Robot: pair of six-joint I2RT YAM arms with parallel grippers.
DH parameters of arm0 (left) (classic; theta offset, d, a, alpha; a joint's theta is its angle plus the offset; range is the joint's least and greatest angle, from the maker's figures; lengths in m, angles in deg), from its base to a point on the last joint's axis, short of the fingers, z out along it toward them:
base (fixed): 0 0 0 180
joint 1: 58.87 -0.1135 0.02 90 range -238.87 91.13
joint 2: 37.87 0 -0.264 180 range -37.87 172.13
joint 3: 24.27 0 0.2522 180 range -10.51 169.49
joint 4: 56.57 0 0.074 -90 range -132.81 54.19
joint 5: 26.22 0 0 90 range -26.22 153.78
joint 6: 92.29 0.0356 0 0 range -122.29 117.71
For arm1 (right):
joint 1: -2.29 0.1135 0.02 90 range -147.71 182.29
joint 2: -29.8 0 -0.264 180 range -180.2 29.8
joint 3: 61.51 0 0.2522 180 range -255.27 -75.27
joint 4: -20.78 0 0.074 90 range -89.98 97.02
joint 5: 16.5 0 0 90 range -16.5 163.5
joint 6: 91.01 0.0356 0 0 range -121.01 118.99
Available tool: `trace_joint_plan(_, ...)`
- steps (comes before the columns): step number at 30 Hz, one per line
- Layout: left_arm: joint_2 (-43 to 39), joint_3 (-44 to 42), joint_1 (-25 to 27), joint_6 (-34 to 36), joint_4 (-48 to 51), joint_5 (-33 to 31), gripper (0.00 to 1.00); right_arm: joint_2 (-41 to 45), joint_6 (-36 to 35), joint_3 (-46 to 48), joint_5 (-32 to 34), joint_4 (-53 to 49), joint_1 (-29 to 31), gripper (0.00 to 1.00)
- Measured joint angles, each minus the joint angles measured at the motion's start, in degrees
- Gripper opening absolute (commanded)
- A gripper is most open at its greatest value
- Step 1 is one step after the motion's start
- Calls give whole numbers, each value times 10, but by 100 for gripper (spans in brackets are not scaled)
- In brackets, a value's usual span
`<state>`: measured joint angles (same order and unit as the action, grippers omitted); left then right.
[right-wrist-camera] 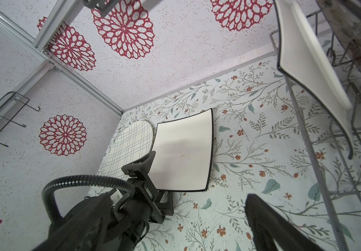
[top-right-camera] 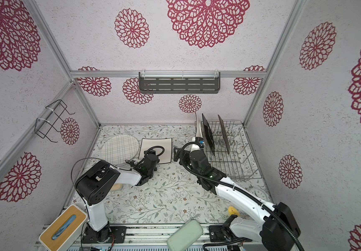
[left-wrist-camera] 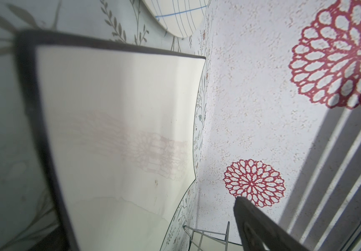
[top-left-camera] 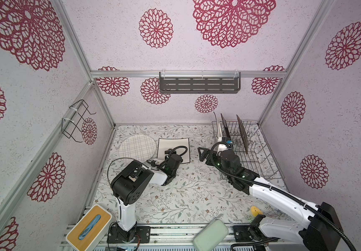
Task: Unload the plates from the dish rack
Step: 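Lower the white square plate onto the table with the left gripper, then open the left gripper off the plate while the right gripper descends into the rack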
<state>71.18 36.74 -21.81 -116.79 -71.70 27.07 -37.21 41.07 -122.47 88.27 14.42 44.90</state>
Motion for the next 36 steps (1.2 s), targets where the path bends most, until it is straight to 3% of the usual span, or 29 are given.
trace_joint_plan(23, -24, -19, 16, -43, 38, 20, 97, 96, 10, 16, 42, -58, 0, 98)
trace_joint_plan(36, -78, -51, 49, -52, 91, 6, 97, 128, -7, 7, 87, -136, -1, 99)
